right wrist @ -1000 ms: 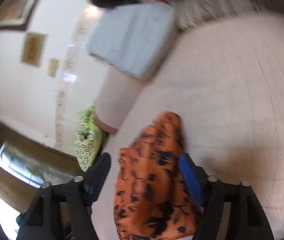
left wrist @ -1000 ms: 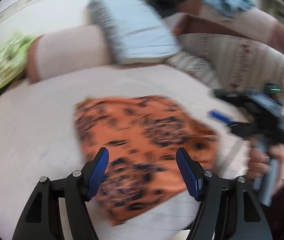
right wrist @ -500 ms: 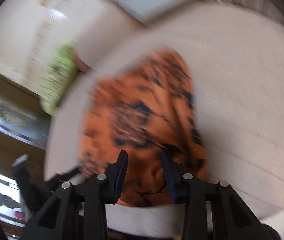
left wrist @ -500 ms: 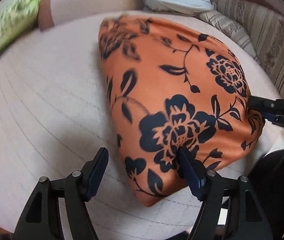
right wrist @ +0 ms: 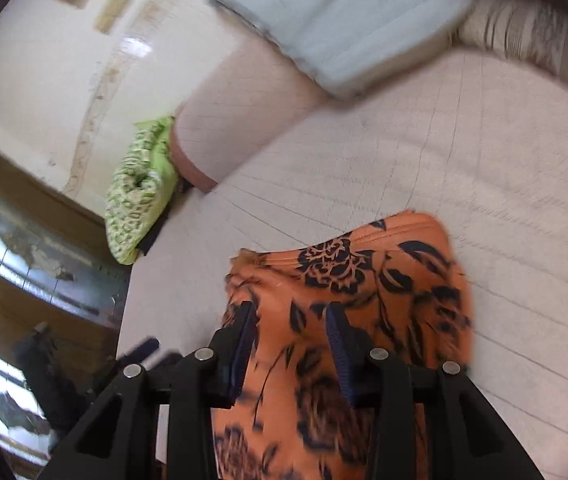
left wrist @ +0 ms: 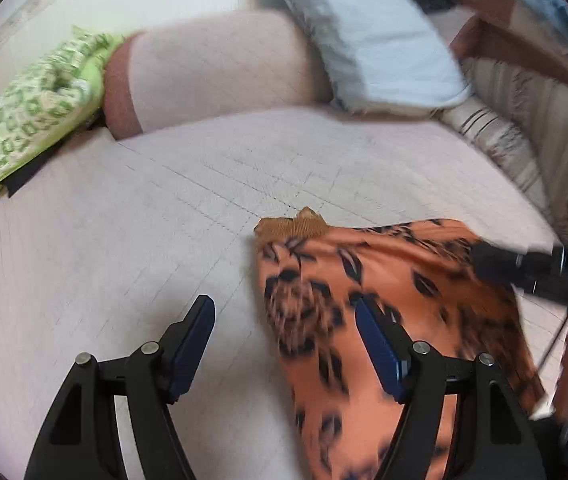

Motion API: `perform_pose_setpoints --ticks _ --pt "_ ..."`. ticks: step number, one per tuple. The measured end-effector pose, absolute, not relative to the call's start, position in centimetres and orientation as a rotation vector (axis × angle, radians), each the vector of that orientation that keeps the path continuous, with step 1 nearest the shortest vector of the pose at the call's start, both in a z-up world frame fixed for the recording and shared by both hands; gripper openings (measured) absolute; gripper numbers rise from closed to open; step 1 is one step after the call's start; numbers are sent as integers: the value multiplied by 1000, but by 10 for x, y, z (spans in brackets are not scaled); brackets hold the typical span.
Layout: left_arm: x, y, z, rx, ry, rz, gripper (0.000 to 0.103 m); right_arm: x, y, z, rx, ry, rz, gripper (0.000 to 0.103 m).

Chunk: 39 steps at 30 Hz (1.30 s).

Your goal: Fold small clothes

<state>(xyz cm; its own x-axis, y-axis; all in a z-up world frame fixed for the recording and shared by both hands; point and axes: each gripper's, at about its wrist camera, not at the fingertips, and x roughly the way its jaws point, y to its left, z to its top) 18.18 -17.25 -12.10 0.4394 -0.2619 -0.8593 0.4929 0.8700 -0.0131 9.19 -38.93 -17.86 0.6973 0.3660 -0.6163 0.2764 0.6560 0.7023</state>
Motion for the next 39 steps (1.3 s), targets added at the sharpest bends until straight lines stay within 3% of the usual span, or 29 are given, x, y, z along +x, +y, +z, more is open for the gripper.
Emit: perform_pose_setpoints --ticks 5,8,10,12,16,19,25,32,34,37,39 --pt "227 -213 -175 297 1159 -405 74 117 -406 -248 1091 834 25 40" --pt "248 -225 -200 284 1197 -365 78 119 -424 -263 1266 798 31 41" --pt "254 -228 -206 263 1199 -326 89 122 -431 -268 1276 811 25 41" --pt "258 -231 -208 269 1200 -311 89 128 -433 -273 1274 826 27 41" --pt "252 -229 -194 249 1179 -311 89 128 -436 -267 1270 779 24 41" --pt "219 -213 -166 220 1117 -339 89 111 -445 -248 1253 668 23 54" --pt "137 -181 -134 250 1025 -428 89 58 -440 -208 1195 571 84 55" --pt "78 -163 -168 331 1084 -413 93 -20 -406 -194 1094 605 135 55" --pt "77 -161 -183 309 1098 -398 103 -30 -394 -202 1062 675 114 55" --pt "84 -157 -189 232 1161 -385 103 -23 -380 -240 1041 908 49 55" --pt "86 -157 -178 240 1166 -375 103 -24 -380 -235 1020 886 37 56"
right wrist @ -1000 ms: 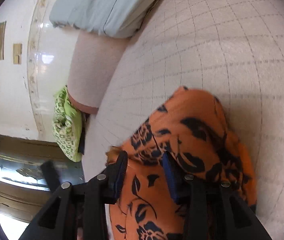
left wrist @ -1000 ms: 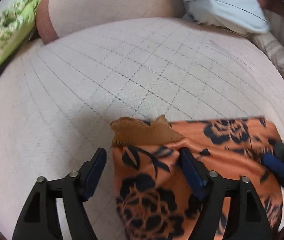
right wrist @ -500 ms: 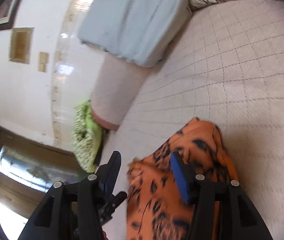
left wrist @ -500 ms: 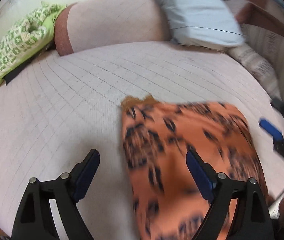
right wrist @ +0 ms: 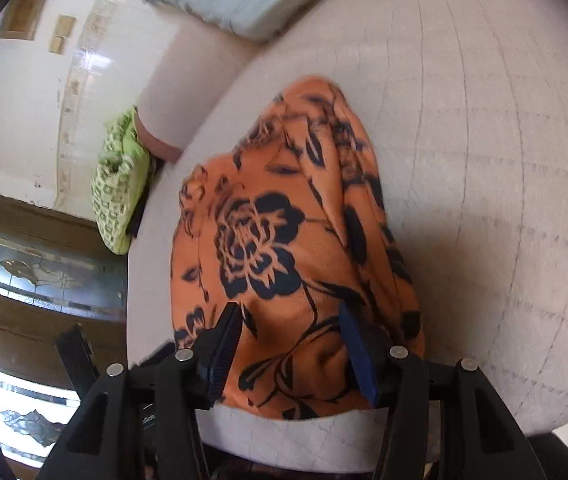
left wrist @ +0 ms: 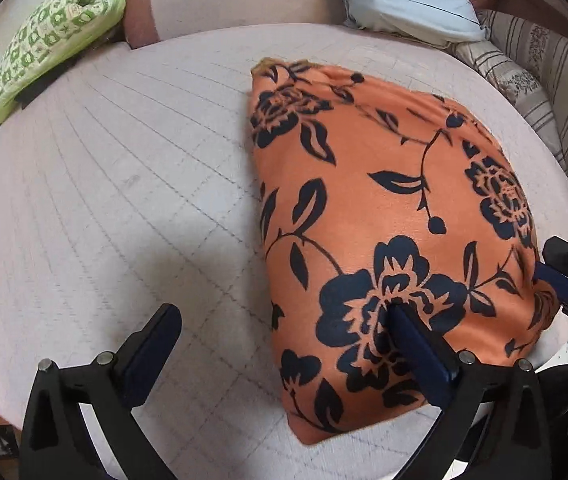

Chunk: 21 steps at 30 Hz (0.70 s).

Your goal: Fold small clothes

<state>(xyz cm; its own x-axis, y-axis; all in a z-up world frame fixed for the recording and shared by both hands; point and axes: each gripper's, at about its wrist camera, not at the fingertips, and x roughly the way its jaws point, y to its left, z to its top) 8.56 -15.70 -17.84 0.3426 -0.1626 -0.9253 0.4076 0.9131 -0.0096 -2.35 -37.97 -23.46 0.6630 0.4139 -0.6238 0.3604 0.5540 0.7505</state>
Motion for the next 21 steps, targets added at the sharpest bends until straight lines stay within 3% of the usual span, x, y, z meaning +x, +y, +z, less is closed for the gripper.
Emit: perform_pose_setpoints --ticks 4,10,21 --pt "71 -154 -139 298 1007 -366 103 -32 -382 -223 1019 817 46 58" --pt "58 -135 -79 232 794 -336 103 -53 -386 -181 936 550 0 61" --pt "28 -115 -29 212 651 -309 103 -55 -373 -166 893 488 -30 62"
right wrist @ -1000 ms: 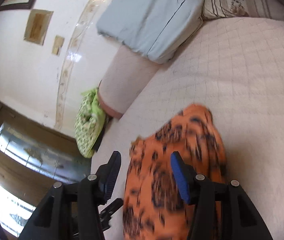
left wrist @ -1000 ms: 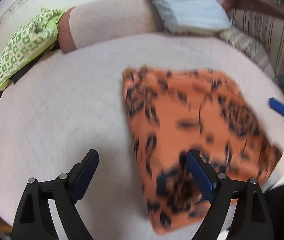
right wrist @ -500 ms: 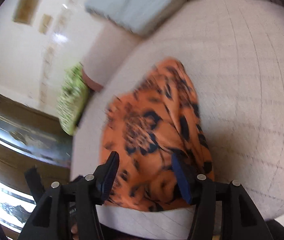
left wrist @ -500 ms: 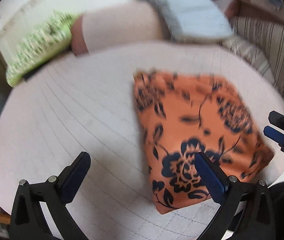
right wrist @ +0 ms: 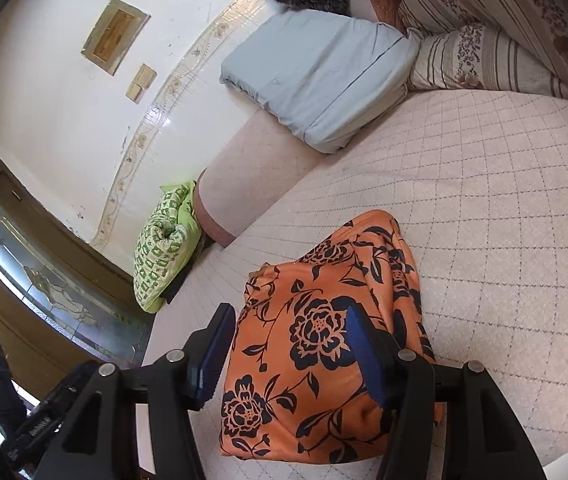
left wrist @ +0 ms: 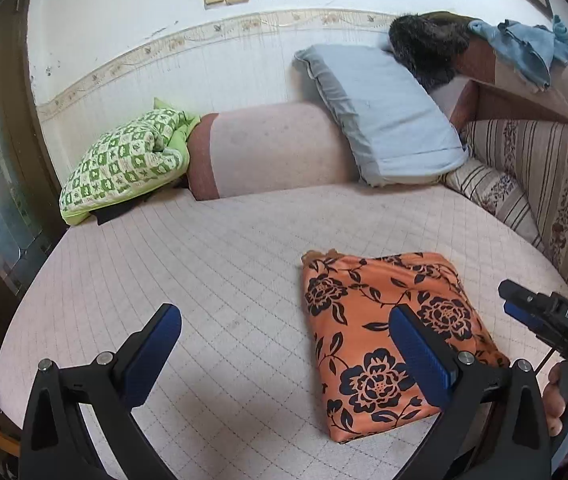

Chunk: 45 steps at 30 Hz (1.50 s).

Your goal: Fold small clothes

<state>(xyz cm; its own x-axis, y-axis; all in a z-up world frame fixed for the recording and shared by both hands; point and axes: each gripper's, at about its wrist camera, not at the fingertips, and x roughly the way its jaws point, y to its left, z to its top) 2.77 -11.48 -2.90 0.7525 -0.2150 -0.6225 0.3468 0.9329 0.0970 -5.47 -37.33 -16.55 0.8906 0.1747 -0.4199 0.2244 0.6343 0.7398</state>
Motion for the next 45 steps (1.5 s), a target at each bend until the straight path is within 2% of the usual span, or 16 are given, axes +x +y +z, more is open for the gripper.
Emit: perform_pose_setpoints --ticks 13,45 --pt "29 -117 -28 221 647 -303 103 -56 -374 -165 882 481 -33 66" --pt "54 -113 -69 226 773 -258 103 -39 -375 -176 908 537 2 71"
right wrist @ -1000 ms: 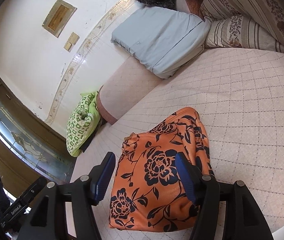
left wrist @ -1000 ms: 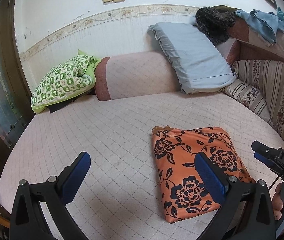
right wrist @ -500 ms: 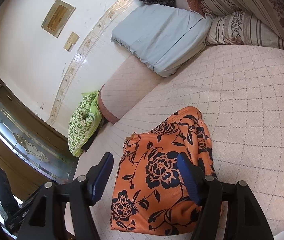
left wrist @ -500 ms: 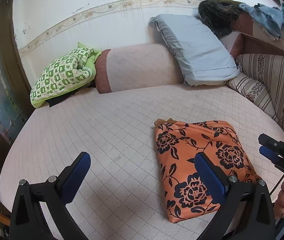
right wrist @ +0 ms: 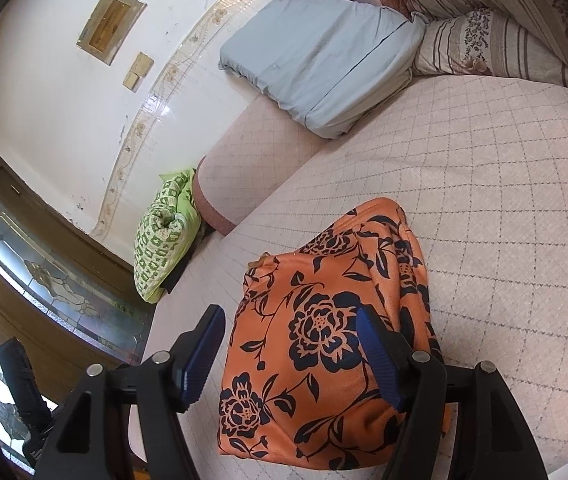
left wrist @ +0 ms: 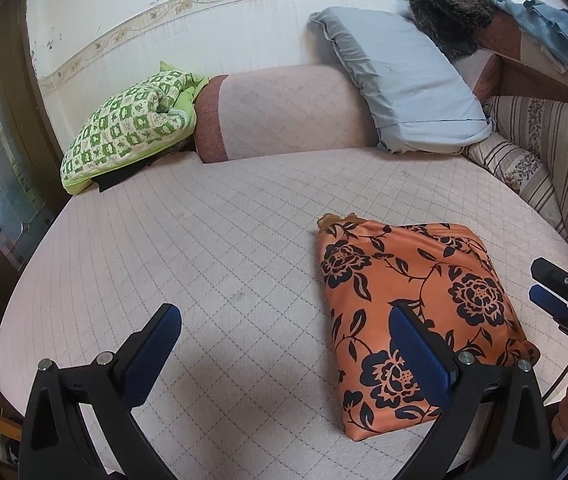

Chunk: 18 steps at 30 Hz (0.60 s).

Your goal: Fold small clothes

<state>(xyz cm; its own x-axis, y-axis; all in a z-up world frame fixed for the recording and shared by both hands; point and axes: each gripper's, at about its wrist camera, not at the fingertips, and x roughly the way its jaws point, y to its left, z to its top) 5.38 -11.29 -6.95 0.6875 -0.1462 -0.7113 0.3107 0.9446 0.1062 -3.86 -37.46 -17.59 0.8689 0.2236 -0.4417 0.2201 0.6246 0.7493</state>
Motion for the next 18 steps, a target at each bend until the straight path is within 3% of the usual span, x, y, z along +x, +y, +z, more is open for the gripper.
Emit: perform_pose_setpoints --ticks 18 --pt "51 -112 -69 232 775 -261 103 -40 -376 -177 918 537 -6 72"
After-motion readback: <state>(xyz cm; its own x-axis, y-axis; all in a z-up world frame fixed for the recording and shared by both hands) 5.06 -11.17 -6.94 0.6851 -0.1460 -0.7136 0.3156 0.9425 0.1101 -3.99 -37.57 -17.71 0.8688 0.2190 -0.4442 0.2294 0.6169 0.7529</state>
